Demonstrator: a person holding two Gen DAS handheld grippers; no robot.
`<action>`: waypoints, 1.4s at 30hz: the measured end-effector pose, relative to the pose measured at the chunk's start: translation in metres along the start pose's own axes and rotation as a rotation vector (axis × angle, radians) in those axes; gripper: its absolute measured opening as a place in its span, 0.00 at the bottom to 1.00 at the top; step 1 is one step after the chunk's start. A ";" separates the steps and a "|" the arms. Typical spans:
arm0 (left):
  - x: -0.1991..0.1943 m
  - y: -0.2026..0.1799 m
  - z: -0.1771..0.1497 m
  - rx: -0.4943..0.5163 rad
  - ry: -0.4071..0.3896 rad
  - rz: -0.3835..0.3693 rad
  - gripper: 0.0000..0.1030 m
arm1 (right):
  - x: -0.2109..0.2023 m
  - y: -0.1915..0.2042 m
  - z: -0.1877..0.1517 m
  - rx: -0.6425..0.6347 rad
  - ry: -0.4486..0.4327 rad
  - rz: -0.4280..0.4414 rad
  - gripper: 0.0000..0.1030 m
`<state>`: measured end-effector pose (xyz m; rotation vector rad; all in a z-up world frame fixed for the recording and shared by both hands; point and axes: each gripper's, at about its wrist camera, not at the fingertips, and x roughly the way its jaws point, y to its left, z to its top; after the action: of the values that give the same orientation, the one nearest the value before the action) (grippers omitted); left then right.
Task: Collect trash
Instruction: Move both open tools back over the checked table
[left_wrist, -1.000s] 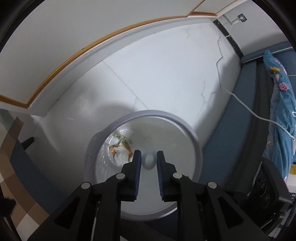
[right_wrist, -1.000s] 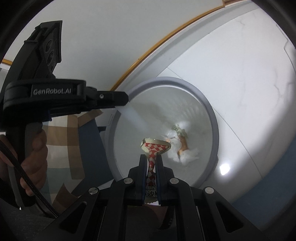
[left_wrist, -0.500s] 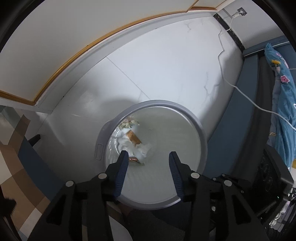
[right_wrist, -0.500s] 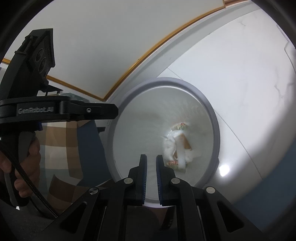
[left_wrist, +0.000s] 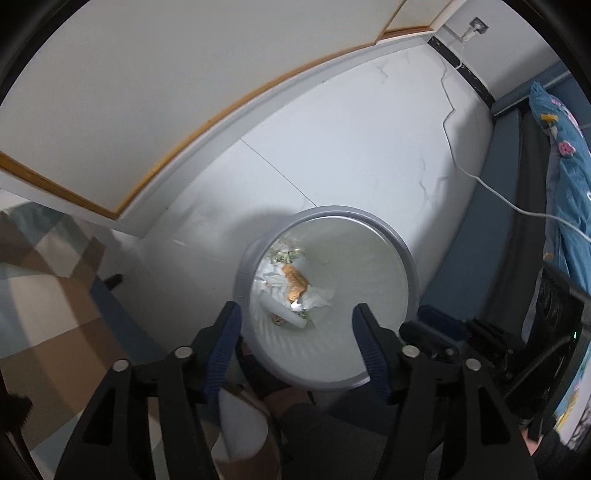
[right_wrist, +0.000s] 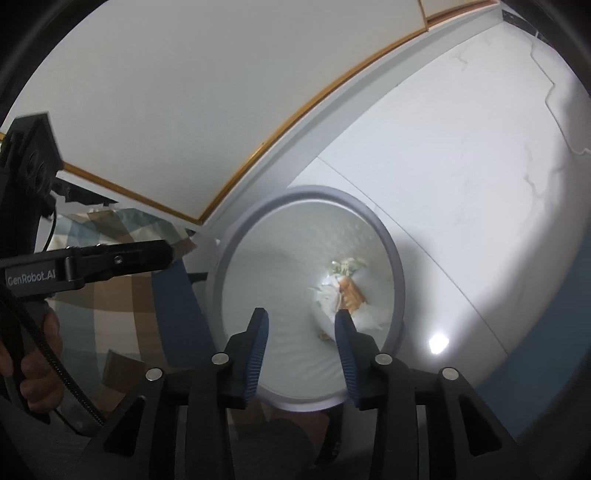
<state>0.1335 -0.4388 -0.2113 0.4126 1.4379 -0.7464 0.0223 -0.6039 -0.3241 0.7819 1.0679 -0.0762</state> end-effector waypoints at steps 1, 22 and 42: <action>-0.005 -0.001 -0.002 0.006 -0.015 0.013 0.58 | -0.003 0.003 0.000 -0.002 -0.005 -0.005 0.39; -0.166 0.030 -0.060 -0.145 -0.426 0.043 0.77 | -0.118 0.071 0.019 -0.035 -0.195 0.000 0.72; -0.287 0.103 -0.195 -0.333 -0.837 0.206 0.91 | -0.236 0.257 -0.023 -0.397 -0.552 -0.034 0.85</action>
<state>0.0693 -0.1746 0.0273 -0.0289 0.6893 -0.4138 -0.0082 -0.4732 -0.0011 0.3473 0.5431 -0.0983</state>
